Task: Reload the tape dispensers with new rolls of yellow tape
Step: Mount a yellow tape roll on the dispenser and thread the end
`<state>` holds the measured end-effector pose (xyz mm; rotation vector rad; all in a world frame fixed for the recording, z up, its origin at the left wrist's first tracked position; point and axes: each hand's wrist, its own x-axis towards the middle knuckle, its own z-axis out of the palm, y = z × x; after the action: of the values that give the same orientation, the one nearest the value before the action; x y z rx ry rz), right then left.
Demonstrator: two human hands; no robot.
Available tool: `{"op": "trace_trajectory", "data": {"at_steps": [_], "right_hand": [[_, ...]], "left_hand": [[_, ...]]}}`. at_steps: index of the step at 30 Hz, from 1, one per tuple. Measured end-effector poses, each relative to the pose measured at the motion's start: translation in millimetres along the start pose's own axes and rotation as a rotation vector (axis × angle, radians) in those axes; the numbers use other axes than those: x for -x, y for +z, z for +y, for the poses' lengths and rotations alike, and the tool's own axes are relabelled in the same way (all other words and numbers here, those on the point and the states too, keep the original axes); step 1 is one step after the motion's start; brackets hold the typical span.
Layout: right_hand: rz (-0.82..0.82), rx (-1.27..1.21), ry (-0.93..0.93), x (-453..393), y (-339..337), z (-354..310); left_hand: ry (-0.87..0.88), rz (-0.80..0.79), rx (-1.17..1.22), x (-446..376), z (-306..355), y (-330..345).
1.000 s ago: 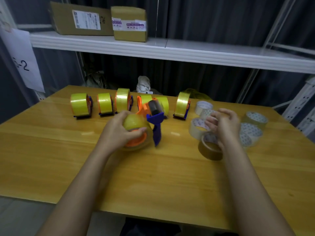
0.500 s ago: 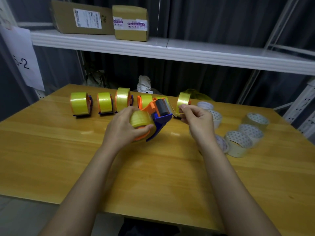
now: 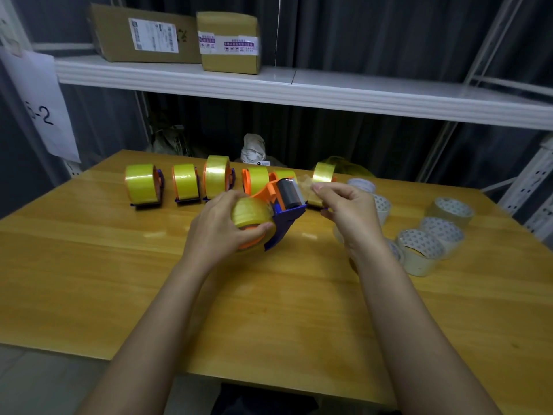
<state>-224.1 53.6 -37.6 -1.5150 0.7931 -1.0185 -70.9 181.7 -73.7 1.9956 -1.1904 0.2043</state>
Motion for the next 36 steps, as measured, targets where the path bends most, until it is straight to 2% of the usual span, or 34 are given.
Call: {"op": "trace_trajectory", "data": {"at_steps": [6, 19, 29, 36], "right_hand": [[-0.048, -0.149, 0.107, 1, 2, 1], [-0.093, -0.231, 0.132, -1, -1, -2], [-0.218, -0.299, 0.246, 1, 6, 0], [-0.141, -0.27, 0.327, 2, 14, 7]], "left_hand": [[-0.007, -0.001, 0.023, 2, 2, 2], [-0.023, -0.012, 0.095, 5, 0, 2], [-0.091, -0.009, 0.289, 6, 5, 4], [-0.168, 0.029, 0.289, 5, 10, 10]]}}
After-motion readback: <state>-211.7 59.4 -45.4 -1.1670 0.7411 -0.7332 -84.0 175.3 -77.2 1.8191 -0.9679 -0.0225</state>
